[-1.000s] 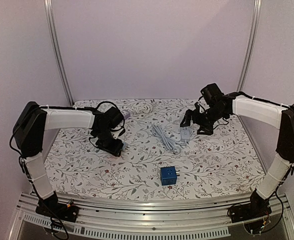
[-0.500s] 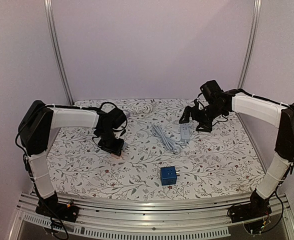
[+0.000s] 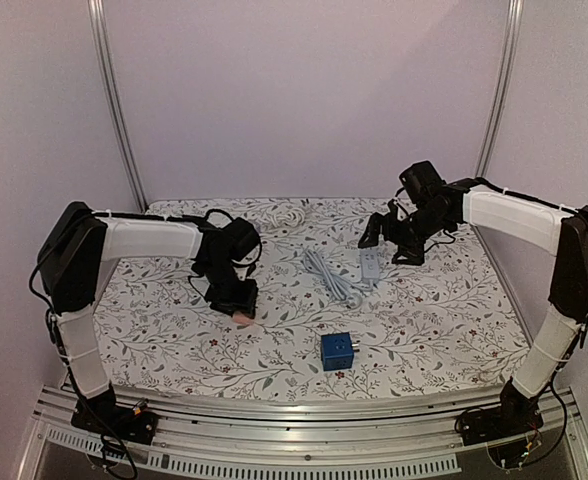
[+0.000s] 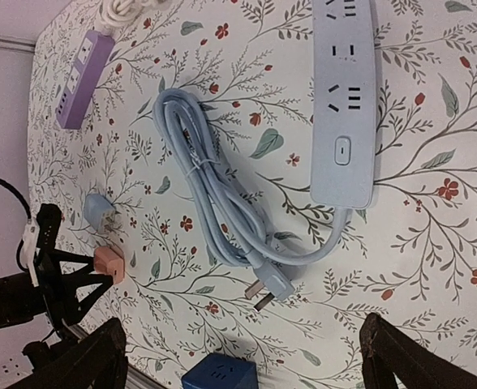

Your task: Insert the plug

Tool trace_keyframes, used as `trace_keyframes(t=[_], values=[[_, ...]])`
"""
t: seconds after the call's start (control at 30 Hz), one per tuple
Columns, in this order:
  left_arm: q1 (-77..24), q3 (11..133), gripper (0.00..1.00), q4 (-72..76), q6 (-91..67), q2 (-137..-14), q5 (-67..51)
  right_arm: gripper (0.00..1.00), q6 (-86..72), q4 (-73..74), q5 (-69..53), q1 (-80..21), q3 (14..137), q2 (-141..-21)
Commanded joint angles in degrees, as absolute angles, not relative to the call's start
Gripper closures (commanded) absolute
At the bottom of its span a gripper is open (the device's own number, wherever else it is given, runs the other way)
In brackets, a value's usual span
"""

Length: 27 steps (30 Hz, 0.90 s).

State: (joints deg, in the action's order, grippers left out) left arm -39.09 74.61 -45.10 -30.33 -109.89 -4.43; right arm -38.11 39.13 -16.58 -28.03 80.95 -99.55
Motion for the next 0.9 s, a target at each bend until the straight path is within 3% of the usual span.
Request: trace_keyframes(t=[0.0,0.07,0.17,0.4,0.5,0.6,0.8,0.87], values=[[-41.2,76.4,0.35,-48.1,-29.6,-107.0,-7.6,0.01,-38.9,40.1,-15.9,-28.2,82.6,-100.7],[-41.1,77.1,0.24,-49.6,-27.8,-105.8,-7.1,0.01,-38.9,40.4,-15.8,-28.2,82.6,-100.6],[-41.1,79.0,0.17,-52.3,-23.3,-104.3,-7.1,0.01,-38.9,40.8,-15.6,-28.2,82.4,-100.4],[-41.3,79.9,0.19,-55.8,-4.6,-100.6,-3.5,0.01,-39.2,39.5,-14.6,-28.2,79.7,-98.0],[-42.4,76.6,0.17,-49.7,-1.3,-97.6,-2.5,0.01,-39.2,39.6,-13.9,-28.2,78.5,-96.8],[-46.1,77.5,0.15,-46.2,2.6,-98.2,8.0,0.01,-39.1,40.1,-13.8,-28.2,77.7,-95.8],[-47.3,78.2,0.14,-51.5,21.4,-102.1,5.9,0.01,-38.5,41.1,-13.8,-28.3,76.6,-95.0],[-46.4,77.8,0.16,-52.6,24.5,-103.0,0.2,0.01,-39.1,40.7,-14.2,-28.3,75.1,-94.4]])
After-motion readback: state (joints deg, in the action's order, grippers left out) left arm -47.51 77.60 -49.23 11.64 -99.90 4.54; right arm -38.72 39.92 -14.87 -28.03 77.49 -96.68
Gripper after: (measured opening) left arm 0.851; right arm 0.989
